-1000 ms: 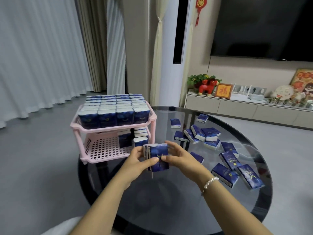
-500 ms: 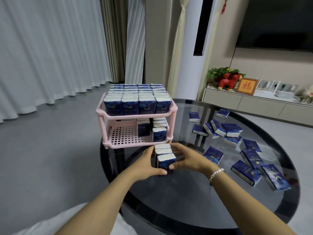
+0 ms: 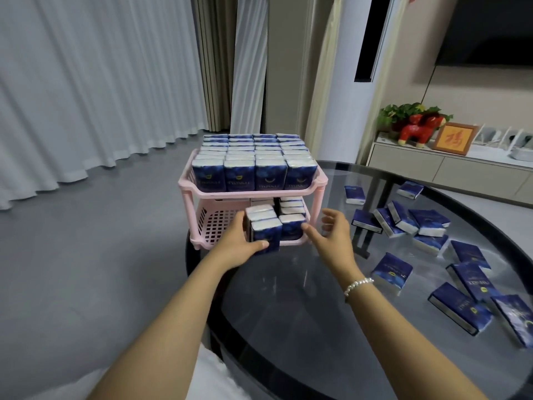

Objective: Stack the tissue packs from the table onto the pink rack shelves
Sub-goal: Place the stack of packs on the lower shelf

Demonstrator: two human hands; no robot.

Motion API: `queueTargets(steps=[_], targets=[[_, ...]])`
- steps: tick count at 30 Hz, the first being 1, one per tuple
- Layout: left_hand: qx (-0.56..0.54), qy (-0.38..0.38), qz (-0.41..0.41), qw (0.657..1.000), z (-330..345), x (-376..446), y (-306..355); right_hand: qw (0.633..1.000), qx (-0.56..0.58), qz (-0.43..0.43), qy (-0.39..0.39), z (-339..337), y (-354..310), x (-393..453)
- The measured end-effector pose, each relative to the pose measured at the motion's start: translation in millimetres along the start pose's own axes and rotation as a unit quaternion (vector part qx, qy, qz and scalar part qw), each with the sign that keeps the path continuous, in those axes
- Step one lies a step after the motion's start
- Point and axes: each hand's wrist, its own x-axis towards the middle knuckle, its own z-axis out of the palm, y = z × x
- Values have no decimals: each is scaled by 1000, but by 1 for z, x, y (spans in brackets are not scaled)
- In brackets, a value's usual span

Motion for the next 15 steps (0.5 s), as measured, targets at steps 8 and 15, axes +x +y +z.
queueTargets(steps=[8, 15], targets=[[51, -35, -21, 998, 0, 36, -10, 998, 5, -21, 51, 35, 36, 13], [73, -16, -15, 997, 8, 52, -16, 996, -9, -51, 68, 37, 37, 11]])
